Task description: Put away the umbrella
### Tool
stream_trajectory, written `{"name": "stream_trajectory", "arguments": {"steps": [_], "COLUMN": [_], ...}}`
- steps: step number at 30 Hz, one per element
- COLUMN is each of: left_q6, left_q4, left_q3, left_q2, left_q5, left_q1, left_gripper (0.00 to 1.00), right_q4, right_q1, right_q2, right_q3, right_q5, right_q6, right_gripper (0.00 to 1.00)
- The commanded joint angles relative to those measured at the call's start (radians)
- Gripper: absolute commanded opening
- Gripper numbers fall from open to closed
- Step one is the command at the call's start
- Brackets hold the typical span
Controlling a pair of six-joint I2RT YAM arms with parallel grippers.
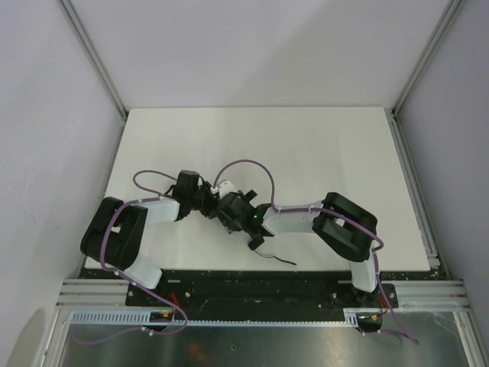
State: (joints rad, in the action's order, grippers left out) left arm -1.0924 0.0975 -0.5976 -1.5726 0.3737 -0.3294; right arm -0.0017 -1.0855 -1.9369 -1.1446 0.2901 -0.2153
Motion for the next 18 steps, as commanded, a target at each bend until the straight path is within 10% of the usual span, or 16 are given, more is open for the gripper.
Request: {"name": "stream_trajectory", "arguments": {"steps": [1, 6, 18], "left_q6": [0.045, 0.049, 0.157], "left_q4": [-0.288, -0.289, -0.250], "left_q3": [0.068, 0.075, 0.051], "left_q2": [-0.042, -0.004, 0.125], "left_q5": [-0.114, -0.098, -0.084], "left_q1": [-0.012, -0.014, 0.059], "left_gripper": [0.00, 0.00, 0.70], "right_q4": [-0.108, -0.130, -0.011], "right_q1": [-0.014, -0.001, 0.189], "right_q2": [-0.078, -0.100, -0.087], "right_q3": [-0.057, -0.055, 0.059], "right_q5": [0.309, 0.263, -0.442], "right_q6": [0.059, 0.085, 0.051], "right_gripper": [0.53, 0.05, 0.00]}}
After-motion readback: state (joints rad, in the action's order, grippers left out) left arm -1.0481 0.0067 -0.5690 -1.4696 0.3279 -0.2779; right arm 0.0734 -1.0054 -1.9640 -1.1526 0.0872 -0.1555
